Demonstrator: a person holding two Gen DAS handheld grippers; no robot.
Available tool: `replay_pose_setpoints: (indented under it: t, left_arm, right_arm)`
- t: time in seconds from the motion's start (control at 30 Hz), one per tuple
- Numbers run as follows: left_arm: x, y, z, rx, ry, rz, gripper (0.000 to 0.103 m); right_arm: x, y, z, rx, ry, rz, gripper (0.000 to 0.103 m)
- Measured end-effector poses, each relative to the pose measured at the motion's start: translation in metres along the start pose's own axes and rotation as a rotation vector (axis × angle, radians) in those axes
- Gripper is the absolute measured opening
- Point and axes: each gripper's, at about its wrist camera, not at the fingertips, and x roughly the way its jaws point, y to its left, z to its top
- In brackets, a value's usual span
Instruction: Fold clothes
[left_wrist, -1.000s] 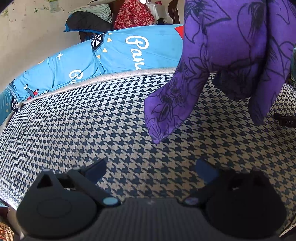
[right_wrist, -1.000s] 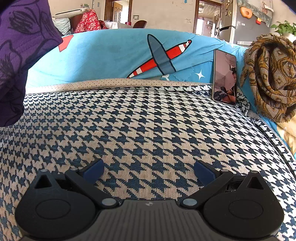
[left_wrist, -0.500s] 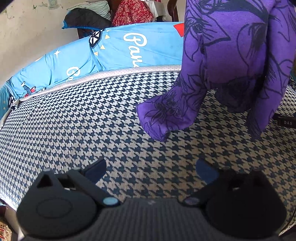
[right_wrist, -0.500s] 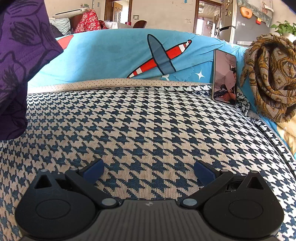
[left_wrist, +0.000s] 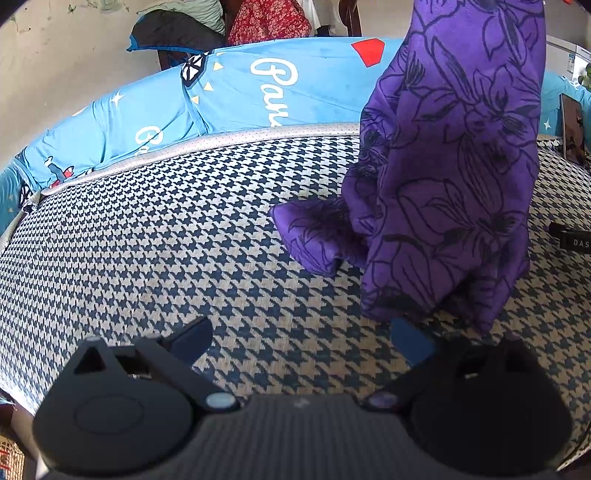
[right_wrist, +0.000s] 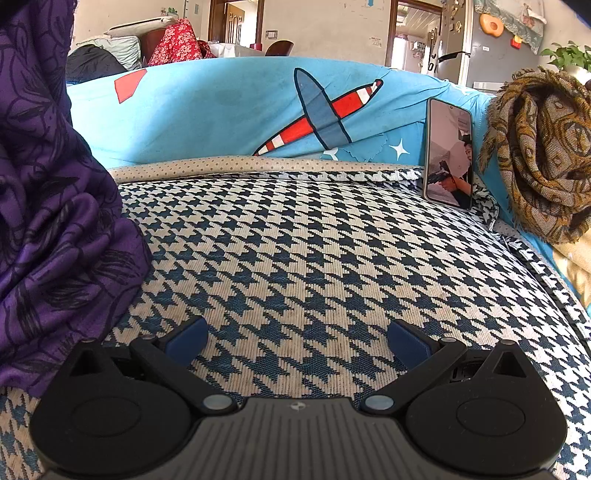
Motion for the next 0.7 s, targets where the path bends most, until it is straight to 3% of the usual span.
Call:
replay_pose_setpoints:
  t: [0.7]
  left_arm:
    - [0.0041, -0.002, 0.0027, -0.018, 0.015, 0.002, 0.103]
  right_arm:
    - [-0.0005, 0.0006, 0.0003, 0.0, 0.0, 0.0, 0.103]
